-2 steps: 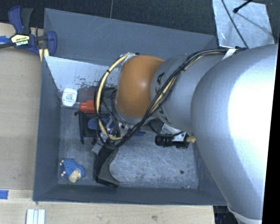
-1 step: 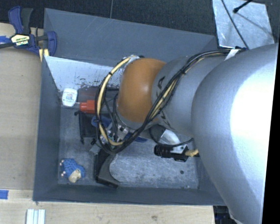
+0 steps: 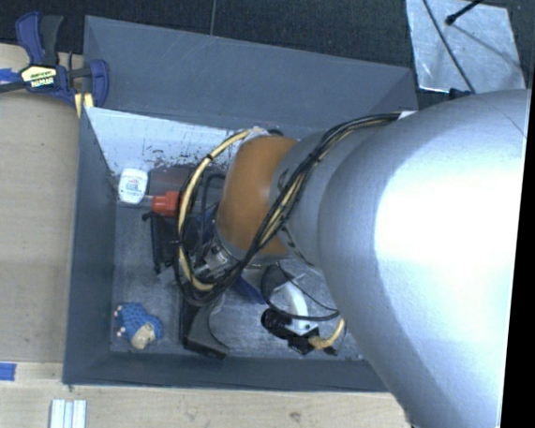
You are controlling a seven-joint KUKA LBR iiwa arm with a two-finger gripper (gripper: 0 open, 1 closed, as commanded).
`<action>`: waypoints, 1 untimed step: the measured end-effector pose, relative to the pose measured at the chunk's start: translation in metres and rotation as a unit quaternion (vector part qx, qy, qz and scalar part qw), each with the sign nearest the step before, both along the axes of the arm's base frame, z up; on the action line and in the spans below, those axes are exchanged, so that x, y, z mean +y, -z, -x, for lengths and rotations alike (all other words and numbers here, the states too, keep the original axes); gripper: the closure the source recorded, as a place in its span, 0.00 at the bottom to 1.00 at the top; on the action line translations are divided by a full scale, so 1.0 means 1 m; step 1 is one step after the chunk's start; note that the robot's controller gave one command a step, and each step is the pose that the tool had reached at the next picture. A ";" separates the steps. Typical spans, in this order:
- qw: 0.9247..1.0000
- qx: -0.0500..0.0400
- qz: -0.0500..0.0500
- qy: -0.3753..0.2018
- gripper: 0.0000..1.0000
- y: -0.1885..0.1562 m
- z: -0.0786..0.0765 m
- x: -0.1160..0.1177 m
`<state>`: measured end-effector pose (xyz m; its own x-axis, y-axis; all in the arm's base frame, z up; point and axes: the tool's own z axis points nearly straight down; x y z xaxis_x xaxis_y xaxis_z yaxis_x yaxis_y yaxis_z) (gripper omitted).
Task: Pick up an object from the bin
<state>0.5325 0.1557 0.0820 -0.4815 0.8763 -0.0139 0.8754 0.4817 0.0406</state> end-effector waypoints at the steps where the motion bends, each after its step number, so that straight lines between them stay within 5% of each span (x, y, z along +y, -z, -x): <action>1: 1.000 -0.001 0.000 0.021 0.00 0.001 0.000 0.000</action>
Offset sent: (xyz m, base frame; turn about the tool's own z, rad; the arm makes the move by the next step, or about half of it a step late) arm -0.0117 -0.0010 -0.0120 0.0480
